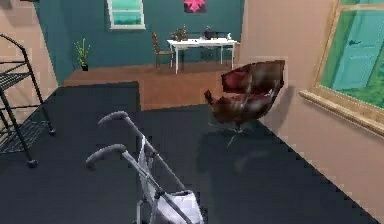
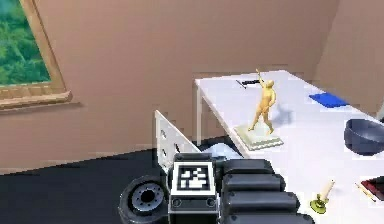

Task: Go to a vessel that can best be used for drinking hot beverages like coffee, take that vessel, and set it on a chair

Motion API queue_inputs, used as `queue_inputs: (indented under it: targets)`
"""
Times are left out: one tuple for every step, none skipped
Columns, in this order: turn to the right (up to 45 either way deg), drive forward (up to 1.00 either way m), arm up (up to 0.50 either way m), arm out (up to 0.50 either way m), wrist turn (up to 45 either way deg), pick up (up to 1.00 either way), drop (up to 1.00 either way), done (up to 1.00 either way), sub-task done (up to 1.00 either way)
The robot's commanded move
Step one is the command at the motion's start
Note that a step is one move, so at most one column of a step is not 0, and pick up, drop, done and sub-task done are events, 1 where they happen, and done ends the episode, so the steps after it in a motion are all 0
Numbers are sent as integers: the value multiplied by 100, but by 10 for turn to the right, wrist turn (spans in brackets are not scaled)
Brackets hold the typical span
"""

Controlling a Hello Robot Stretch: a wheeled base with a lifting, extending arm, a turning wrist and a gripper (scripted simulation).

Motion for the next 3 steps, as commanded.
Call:
queue_inputs:
  targets:
    - [420,0,0,0,0,0,0,0,0]
    - [0,40,0,0,0,0,0,0,0]
    - [0,0,0,0,0,0,0,100,0]
